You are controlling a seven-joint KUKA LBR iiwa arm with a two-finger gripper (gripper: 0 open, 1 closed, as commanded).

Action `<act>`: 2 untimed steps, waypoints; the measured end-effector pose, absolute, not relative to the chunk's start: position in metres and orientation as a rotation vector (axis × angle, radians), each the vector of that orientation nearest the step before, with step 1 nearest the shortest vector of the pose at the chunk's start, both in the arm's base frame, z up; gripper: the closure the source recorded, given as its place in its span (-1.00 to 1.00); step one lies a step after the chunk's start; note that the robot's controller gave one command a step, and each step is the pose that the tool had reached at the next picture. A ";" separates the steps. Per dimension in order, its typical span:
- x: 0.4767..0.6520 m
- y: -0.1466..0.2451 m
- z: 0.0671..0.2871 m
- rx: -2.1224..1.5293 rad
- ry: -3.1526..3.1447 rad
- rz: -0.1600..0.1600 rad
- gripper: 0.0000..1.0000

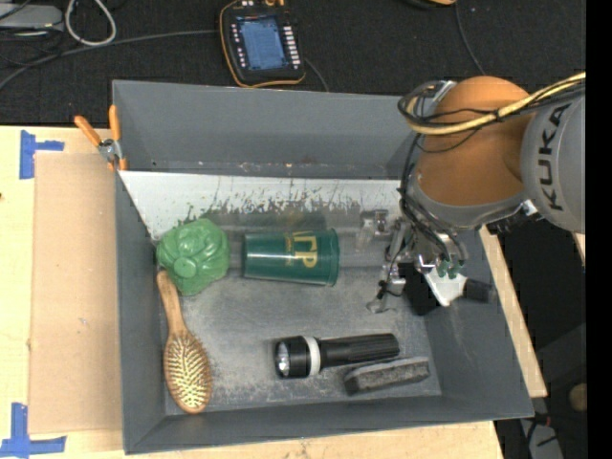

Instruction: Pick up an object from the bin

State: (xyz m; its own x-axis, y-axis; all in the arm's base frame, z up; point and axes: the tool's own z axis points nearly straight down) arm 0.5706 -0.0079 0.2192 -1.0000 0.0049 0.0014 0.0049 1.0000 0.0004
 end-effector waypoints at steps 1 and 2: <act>0.571 -0.008 0.219 -0.008 -3.140 -0.001 -1.00; 0.543 0.013 0.125 0.067 -3.137 -0.001 -1.00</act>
Offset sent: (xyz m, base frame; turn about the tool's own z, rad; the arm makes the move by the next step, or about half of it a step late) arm -0.0271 0.0213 -0.0930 -0.0545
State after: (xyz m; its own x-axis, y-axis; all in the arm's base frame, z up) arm 0.5431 0.0133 0.1248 -0.9991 -0.0425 0.0041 -0.0425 0.9991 0.0008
